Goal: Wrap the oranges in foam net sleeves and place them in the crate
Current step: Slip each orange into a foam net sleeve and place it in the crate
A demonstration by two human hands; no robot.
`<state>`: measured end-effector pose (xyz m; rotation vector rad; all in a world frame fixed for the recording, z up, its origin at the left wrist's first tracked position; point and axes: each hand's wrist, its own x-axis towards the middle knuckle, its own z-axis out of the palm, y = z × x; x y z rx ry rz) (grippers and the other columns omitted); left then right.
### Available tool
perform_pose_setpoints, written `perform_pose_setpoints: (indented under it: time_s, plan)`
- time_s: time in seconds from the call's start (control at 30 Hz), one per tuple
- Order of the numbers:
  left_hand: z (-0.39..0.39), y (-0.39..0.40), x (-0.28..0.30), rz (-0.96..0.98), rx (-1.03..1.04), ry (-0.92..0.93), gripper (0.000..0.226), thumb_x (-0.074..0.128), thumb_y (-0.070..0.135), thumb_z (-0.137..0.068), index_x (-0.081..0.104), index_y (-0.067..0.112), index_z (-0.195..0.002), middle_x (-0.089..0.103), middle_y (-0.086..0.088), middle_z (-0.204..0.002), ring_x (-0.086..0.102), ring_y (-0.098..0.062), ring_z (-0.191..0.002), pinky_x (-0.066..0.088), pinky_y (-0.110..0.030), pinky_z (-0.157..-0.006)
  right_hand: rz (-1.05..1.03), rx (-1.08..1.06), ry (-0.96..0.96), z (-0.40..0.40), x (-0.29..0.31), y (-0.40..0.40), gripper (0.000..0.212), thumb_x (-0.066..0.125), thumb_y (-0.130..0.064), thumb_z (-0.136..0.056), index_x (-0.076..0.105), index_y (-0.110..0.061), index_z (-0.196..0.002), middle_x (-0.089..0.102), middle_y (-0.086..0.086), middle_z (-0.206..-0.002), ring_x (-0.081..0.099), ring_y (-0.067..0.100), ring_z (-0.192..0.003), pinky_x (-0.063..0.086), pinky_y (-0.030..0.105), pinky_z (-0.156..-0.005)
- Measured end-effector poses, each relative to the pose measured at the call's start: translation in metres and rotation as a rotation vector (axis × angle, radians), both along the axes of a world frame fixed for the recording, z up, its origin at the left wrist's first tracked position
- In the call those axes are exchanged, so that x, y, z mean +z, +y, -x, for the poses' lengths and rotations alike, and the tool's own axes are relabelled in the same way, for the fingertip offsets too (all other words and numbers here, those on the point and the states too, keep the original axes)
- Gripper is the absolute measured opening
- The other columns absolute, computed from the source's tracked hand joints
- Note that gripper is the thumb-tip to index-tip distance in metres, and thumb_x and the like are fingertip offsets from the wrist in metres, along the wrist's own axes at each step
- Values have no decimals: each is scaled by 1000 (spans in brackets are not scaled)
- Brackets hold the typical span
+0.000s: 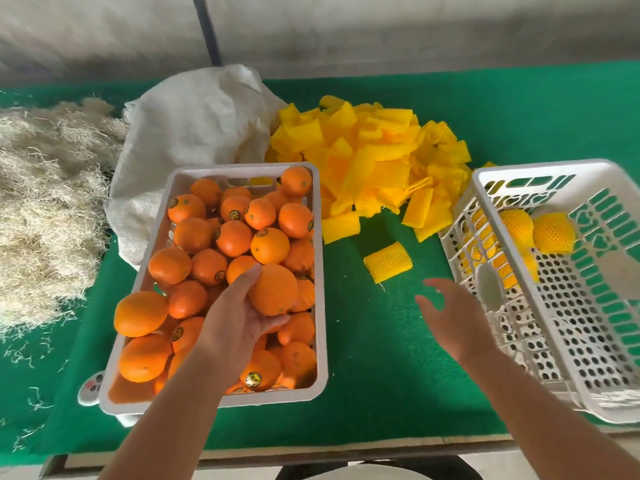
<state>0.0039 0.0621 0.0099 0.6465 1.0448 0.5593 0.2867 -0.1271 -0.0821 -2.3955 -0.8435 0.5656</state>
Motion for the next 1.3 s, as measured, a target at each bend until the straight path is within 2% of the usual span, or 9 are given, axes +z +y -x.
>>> perform_pose_setpoints:
  time_s: [0.17,0.3,0.43,0.63,0.73,0.9,1.0,1.17,1.3]
  plan:
    - [3,-8,-8,-73,22,84,47,81,49,-75,67,36,-118,80,6,-114,77,-25,-107,66,-43,-73,130,17,211,-34,-35,70,54,66,-34,-102,52,-15,-151,59,8,-150,62,28,-128,48,38,-103]
    - [7,-16,-12,-117,25,112,19,78,48,-85,81,44,-103,79,7,-116,77,-25,-109,65,-41,-75,221,-60,145,-64,-63,110,66,66,-38,-100,41,-8,-154,54,20,-147,56,40,-129,51,45,-92]
    - [7,-27,-11,-125,27,108,21,80,50,-86,80,48,-106,77,6,-124,76,-25,-113,65,-44,-78,302,-81,110,-71,-83,123,64,71,-42,-98,47,-6,-146,57,19,-139,57,41,-126,51,43,-80]
    - [-7,-45,-5,-114,58,105,51,81,50,-82,66,42,-131,76,5,-127,75,-30,-115,65,-49,-81,332,-93,199,-62,-92,121,24,69,-31,-100,62,-10,-89,63,11,-83,59,28,-75,46,31,-65]
    - [-23,-50,0,-97,50,74,51,77,44,-84,64,37,-133,77,2,-126,75,-31,-113,65,-48,-79,203,-119,323,-49,-89,110,28,65,-18,-98,59,-7,-73,53,10,-68,49,25,-64,40,32,-61]
    - [-53,-59,12,-75,-1,15,61,73,40,-85,57,36,-144,69,-1,-139,72,-33,-119,60,-59,-95,-119,-243,463,-32,-55,75,18,67,-17,-95,71,0,-99,72,17,-77,66,18,-58,59,44,-62]
    - [-66,-65,17,-34,-54,-25,58,73,39,-77,60,36,-133,65,-2,-139,71,-38,-118,64,-50,-78,-341,-342,649,-23,-21,43,10,69,-15,-96,71,-9,-104,70,9,-65,66,11,-52,61,31,-58]
    - [-77,-77,21,-48,-209,-67,50,88,40,-67,70,34,-114,69,-10,-130,73,-44,-110,61,-52,-80,-599,-315,1057,-1,46,-21,11,73,-23,-83,69,-17,-91,58,5,-66,57,18,-54,60,31,-63]
    - [-82,-88,33,-281,-412,20,57,92,56,-62,76,41,-115,72,24,-112,76,-27,-106,64,-35,-77,-668,-176,1072,16,80,-53,17,73,-20,-87,62,-20,-75,47,6,-64,43,18,-55,41,27,-56]
